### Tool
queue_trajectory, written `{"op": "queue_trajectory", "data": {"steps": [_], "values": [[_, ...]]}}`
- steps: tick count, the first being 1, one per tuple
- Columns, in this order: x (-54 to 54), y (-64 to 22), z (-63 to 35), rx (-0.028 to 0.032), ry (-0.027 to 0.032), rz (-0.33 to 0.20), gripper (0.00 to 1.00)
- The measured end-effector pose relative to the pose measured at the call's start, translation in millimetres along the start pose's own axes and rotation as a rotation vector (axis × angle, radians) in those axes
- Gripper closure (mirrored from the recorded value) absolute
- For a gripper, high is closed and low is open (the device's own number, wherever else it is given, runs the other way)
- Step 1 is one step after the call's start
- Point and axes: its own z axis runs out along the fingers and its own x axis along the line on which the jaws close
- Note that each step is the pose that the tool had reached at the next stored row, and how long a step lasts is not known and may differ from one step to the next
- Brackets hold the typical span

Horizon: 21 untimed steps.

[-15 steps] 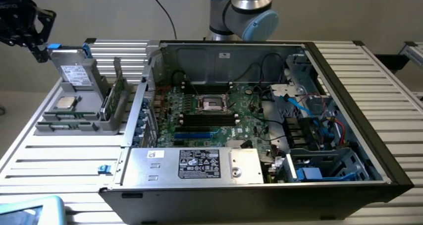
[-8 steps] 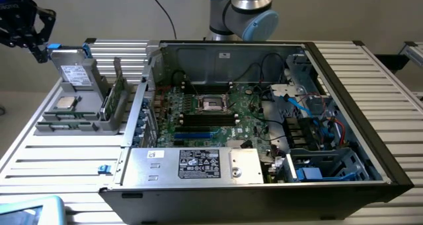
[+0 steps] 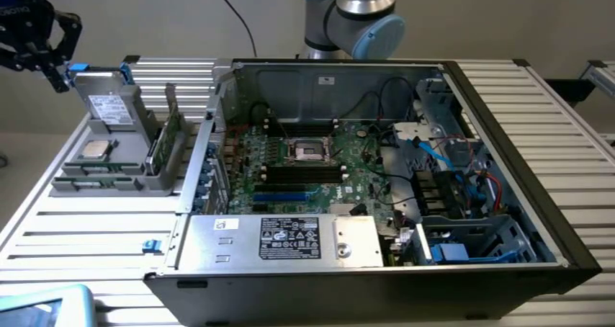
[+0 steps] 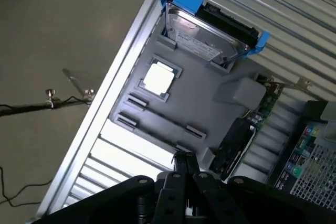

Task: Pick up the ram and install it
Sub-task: 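Pick up the ram and move it above insertion slot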

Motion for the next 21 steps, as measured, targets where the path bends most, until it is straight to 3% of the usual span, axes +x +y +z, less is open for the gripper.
{"op": "queue_trajectory", "data": {"steps": [21], "values": [[0.1, -0.1, 3.1, -0.0069, 0.0169, -0.382, 0.89]]}}
